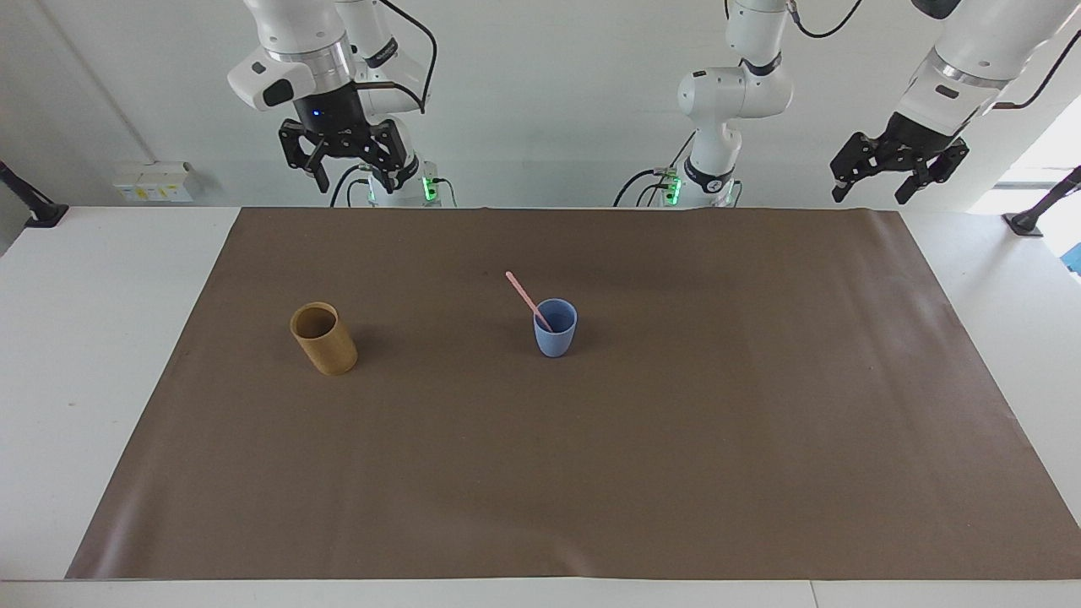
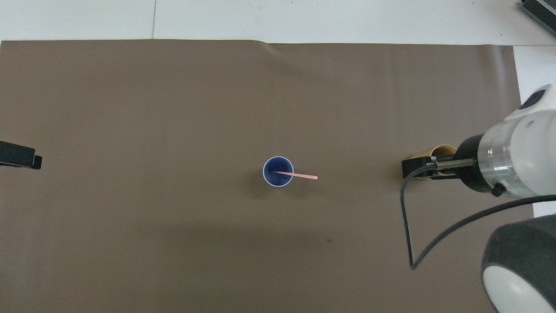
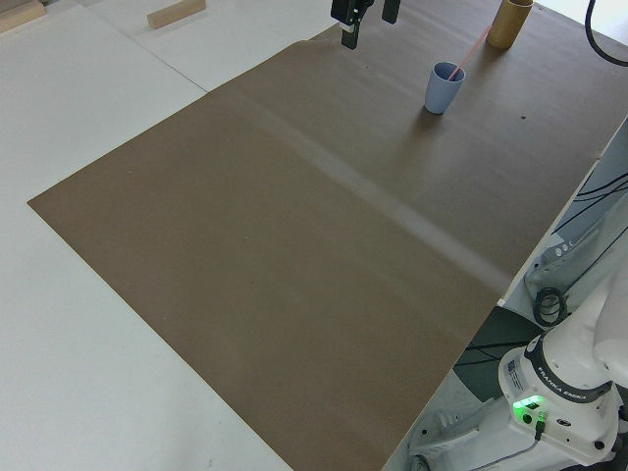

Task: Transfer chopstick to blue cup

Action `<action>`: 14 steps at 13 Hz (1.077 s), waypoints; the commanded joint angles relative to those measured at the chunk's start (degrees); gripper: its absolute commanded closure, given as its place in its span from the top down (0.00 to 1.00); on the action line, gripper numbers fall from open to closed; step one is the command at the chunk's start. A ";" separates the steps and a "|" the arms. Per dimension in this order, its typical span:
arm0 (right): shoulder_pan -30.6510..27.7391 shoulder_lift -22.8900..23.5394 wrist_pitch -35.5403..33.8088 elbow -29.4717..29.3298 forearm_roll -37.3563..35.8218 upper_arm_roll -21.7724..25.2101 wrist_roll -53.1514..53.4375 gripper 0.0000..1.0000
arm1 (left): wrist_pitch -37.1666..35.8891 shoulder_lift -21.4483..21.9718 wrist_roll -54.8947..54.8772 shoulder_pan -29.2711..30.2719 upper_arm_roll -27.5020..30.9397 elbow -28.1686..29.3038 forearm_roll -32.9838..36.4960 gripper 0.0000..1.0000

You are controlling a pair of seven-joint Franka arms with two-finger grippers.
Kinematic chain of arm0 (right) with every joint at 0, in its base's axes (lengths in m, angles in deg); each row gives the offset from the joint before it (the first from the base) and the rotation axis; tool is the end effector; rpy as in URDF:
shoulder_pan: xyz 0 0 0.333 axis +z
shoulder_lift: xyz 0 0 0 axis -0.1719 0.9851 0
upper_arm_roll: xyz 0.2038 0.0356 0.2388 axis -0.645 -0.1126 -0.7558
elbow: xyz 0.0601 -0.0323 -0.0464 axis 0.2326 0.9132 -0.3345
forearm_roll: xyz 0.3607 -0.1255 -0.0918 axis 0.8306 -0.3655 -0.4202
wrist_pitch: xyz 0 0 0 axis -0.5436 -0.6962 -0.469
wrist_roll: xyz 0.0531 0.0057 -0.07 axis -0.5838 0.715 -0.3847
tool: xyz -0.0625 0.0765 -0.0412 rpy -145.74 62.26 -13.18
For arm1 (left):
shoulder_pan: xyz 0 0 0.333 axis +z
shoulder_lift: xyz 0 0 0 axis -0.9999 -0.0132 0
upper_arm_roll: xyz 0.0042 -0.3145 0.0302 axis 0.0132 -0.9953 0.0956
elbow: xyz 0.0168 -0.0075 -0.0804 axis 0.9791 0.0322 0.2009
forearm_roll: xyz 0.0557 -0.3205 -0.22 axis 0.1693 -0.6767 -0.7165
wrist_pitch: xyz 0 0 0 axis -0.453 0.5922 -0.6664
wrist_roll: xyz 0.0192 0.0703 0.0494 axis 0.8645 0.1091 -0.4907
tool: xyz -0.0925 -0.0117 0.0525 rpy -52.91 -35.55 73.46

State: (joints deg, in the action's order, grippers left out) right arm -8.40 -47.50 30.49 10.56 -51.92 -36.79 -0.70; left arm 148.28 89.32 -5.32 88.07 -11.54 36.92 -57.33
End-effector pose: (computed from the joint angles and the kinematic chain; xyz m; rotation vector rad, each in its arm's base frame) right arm 0.5034 0.0724 0.6742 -3.1326 0.1567 -0.0239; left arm 0.5158 -0.0120 0.6633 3.1159 -0.1298 -0.0358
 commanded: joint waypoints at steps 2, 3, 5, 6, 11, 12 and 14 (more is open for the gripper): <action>-3.08 5.44 -5.35 -8.79 -2.75 -0.18 0.55 1.00 | -0.94 0.47 -0.20 0.39 -0.19 -0.05 0.47 1.00; -3.17 5.71 -6.05 -9.67 -2.94 0.00 0.55 1.00 | -0.85 0.47 -0.20 0.47 -0.19 -0.05 0.47 1.00; -3.26 5.89 -6.23 -9.77 -1.80 0.70 0.37 1.00 | -0.94 0.47 -0.20 0.47 -0.19 -0.05 0.47 1.00; -3.43 5.98 -6.32 -9.77 -1.19 0.79 0.28 1.00 | -1.11 0.47 -0.20 0.47 -0.02 -0.05 0.56 1.00; -3.35 5.80 -5.35 -9.07 -0.48 1.14 0.55 1.00 | -1.29 0.56 -0.29 0.47 -0.02 0.12 0.56 1.00; -3.26 5.63 -5.35 -8.98 -0.39 1.14 0.63 1.00 | -1.29 0.56 -0.38 0.47 -0.19 0.21 0.56 1.00; -3.26 5.37 -5.35 -8.54 -0.39 1.14 0.63 1.00 | -1.47 0.64 -0.64 -0.31 -0.19 0.38 0.74 1.00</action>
State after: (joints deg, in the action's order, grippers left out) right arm -11.13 -42.36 25.67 2.64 -53.18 -35.56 -0.63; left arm 147.92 89.32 -5.33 88.06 -11.55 36.94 -57.33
